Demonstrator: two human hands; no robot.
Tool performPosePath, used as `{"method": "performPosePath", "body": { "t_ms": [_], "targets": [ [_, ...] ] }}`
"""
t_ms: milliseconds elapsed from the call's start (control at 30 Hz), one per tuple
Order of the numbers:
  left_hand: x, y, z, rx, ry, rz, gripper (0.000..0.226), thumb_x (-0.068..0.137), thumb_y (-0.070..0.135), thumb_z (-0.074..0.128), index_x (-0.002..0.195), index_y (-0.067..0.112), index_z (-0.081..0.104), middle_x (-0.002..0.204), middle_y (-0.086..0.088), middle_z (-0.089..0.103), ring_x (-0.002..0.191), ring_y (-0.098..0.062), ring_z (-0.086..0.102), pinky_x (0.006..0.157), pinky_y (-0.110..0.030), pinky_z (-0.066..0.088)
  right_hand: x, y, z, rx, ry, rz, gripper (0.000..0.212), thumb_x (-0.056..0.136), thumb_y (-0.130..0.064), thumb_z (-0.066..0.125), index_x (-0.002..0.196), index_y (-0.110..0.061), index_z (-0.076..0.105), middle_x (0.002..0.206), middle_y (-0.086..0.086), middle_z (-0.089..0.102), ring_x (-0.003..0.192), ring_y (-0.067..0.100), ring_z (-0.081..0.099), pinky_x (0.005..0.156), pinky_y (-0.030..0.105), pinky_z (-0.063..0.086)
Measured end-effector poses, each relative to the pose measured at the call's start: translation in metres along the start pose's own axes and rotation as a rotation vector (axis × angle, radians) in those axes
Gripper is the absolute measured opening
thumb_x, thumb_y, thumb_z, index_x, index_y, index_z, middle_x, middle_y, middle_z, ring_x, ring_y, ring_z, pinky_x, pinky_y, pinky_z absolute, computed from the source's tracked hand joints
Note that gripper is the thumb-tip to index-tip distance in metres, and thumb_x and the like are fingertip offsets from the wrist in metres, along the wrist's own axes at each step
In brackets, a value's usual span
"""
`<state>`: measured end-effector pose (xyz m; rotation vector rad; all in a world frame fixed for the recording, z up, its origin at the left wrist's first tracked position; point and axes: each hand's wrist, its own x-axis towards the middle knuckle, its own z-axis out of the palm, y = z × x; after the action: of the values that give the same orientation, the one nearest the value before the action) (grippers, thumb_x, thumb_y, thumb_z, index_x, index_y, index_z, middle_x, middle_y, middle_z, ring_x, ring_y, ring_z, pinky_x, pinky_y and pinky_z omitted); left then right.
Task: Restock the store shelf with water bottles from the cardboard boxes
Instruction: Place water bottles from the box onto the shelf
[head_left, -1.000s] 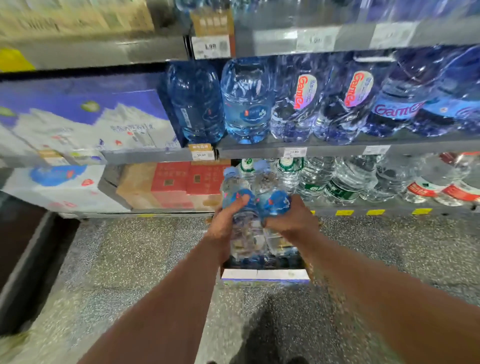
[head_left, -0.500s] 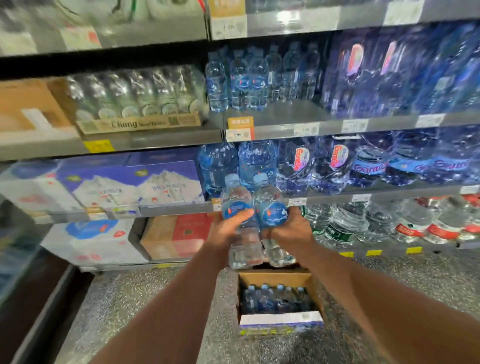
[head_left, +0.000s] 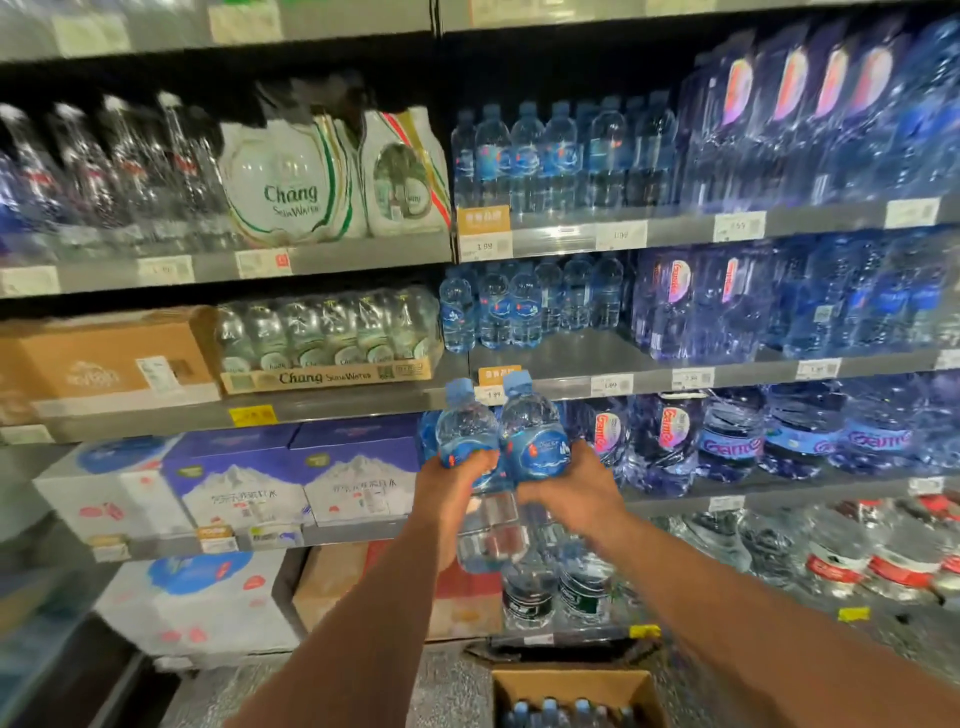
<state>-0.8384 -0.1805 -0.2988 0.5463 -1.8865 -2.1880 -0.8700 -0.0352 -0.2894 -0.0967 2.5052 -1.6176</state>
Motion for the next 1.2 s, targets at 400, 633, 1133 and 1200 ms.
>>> {"method": "performPosePath", "body": {
  "t_ms": [400, 633, 1133, 1200],
  "targets": [
    [0.049, 0.050, 0.061, -0.088, 0.103, 0.075, 0.028, 0.073, 0.016, 0.078, 0.098, 0.009, 0.067, 0.091, -0.005, 0.073, 0.087, -0.022, 0.067, 0.074, -0.034, 0.051, 0.076, -0.038, -0.054, 0.082, -0.086, -0.062, 0.082, 0.038, -0.030, 0.076, 0.115, -0.015, 0.052, 0.102, 0.003, 0.066, 0.091, 0.020, 0.064, 0.082, 0.038, 0.053],
    [0.079, 0.096, 0.070, -0.089, 0.079, 0.175, 0.019, 0.076, 0.013, 0.074, 0.093, 0.010, 0.067, 0.086, -0.005, 0.073, 0.069, -0.012, 0.068, 0.059, -0.024, 0.045, 0.112, -0.079, -0.067, 0.135, -0.094, -0.116, 0.066, 0.057, -0.021, 0.085, 0.113, -0.017, 0.050, 0.101, -0.001, 0.064, 0.087, 0.017, 0.062, 0.072, 0.031, 0.049],
    [0.165, 0.249, 0.102, -0.057, -0.089, 0.410, 0.025, 0.071, 0.017, 0.079, 0.091, 0.006, 0.070, 0.087, -0.006, 0.072, 0.082, -0.022, 0.066, 0.080, -0.039, 0.052, 0.181, -0.211, -0.114, 0.234, 0.070, -0.282, 0.036, 0.063, -0.020, 0.080, 0.096, -0.015, 0.065, 0.071, -0.003, 0.060, 0.057, 0.010, 0.052, 0.044, 0.017, 0.037],
    [0.177, 0.257, 0.113, -0.052, -0.070, 0.423, 0.022, 0.069, 0.020, 0.081, 0.086, 0.012, 0.070, 0.081, 0.001, 0.072, 0.078, -0.017, 0.067, 0.074, -0.034, 0.052, 0.196, -0.218, -0.124, 0.243, 0.073, -0.260, 0.048, 0.064, -0.024, 0.078, 0.104, -0.009, 0.059, 0.074, -0.002, 0.054, 0.057, 0.010, 0.047, 0.044, 0.020, 0.033]
  ]
}}
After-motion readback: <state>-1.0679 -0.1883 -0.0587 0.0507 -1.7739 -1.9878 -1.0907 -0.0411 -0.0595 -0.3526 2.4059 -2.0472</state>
